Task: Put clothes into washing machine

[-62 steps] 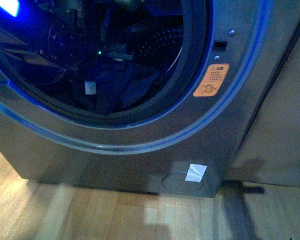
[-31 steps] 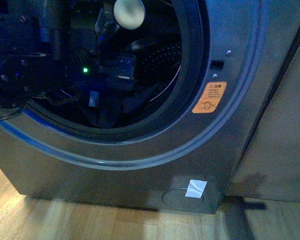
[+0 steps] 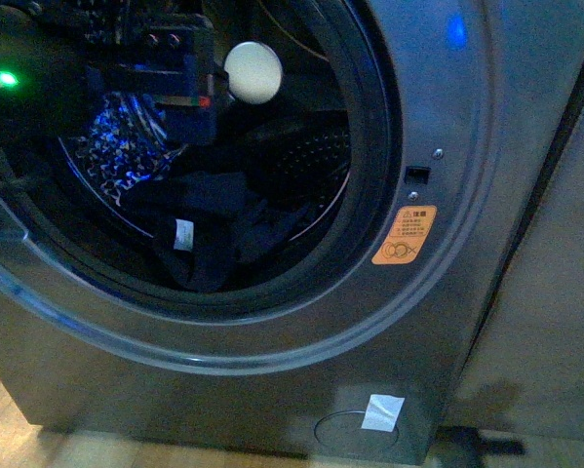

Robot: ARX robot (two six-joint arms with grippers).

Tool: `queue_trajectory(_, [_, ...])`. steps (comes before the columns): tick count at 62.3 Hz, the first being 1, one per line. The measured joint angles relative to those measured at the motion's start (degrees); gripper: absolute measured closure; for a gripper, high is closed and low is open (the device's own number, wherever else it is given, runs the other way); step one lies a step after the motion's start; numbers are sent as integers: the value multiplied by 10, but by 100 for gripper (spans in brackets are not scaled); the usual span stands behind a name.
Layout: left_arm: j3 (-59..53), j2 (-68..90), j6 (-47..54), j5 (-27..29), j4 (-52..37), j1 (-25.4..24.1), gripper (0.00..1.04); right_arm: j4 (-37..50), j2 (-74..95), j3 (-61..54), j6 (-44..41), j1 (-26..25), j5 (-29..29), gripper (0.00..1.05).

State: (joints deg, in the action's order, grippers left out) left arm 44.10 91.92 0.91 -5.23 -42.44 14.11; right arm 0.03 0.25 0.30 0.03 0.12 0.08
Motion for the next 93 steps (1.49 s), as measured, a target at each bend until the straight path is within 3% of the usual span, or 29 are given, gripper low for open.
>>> queue_trajectory(11, [-67, -101, 4, 9, 0, 6, 7, 0, 0, 0, 0, 0, 0, 102])
queue_trajectory(17, [-129, -171, -1, 162, -2, 26, 24, 0, 0, 0, 0, 0, 0, 102])
queue_trajectory(19, [-160, -206, -2, 190, 0, 25, 31, 0, 0, 0, 0, 0, 0, 102])
queue_trajectory(24, [-222, -273, -6, 189, -4, 0, 51, 0, 0, 0, 0, 0, 0, 102])
queue_trajectory(42, [-325, -376, -10, 137, -1, -54, 102, 0, 0, 0, 0, 0, 0, 102])
queue_trajectory(53, [-367, -442, -10, 111, 25, -78, 101, 0, 0, 0, 0, 0, 0, 100])
queue_trajectory(67, [-399, -524, -10, 57, 75, -136, 101, 0, 0, 0, 0, 0, 0, 58])
queue_trajectory(71, [-409, -558, -10, 54, 98, -139, 101, 0, 0, 0, 0, 0, 0, 41])
queue_trajectory(83, [-431, -601, -10, 52, 112, -140, 101, 0, 0, 0, 0, 0, 0, 6])
queue_trajectory(93, [-431, -665, -10, 52, 170, -140, 101, 0, 0, 0, 0, 0, 0, 7])
